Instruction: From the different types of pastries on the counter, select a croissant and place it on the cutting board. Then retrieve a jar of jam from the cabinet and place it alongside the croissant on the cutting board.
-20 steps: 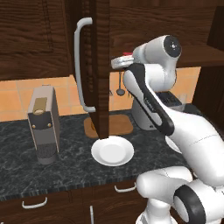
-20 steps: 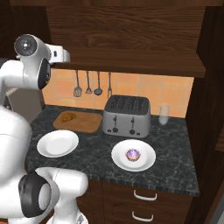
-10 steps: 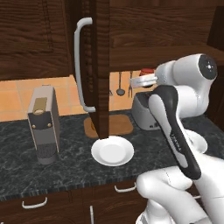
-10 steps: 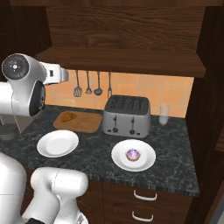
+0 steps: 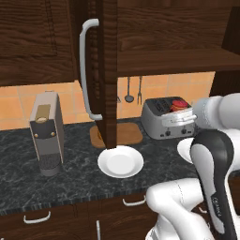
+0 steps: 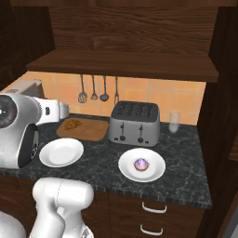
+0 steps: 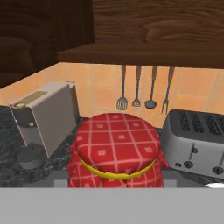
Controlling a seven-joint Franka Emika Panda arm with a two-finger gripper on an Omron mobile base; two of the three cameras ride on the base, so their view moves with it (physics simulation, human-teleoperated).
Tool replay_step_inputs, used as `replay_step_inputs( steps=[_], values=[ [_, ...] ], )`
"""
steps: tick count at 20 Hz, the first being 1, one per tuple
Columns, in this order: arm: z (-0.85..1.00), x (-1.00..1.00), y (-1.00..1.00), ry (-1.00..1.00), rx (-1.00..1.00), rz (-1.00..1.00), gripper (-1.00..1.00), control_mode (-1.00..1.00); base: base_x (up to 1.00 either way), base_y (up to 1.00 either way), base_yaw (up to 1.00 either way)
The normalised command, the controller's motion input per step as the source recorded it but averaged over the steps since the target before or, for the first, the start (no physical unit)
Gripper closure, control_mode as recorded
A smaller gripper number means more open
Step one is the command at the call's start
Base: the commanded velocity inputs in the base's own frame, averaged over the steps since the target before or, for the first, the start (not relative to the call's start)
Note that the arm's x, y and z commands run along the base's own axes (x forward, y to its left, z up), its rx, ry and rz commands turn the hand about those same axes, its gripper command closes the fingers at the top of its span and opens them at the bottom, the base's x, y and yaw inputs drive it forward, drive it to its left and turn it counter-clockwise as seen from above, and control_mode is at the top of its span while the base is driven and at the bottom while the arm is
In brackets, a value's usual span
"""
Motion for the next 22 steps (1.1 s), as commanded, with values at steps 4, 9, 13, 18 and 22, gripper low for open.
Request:
replay_step_inputs(
  steps=[4, 9, 13, 18, 22],
  values=[
    [-0.48, -0.31, -0.24, 0.10, 0.00, 0.00, 1.00, -1.00, 0.00, 0.00, 0.00],
    [-0.93, 0.01, -0.06, 0.08, 0.07, 0.00, 1.00, -1.00, 0.00, 0.00, 0.00],
    [-0.92, 0.06, 0.00, 0.04, 0.16, 0.00, 1.00, -1.00, 0.00, 0.00, 0.00],
    [-0.22, 0.01, 0.01, 0.01, 0.09, 0.00, 1.00, -1.00, 0.00, 0.00, 0.00],
    [-0.88, 0.37, 0.44, 0.01, -0.04, -0.09, 1.00, -1.00, 0.00, 0.00, 0.00]
  ],
)
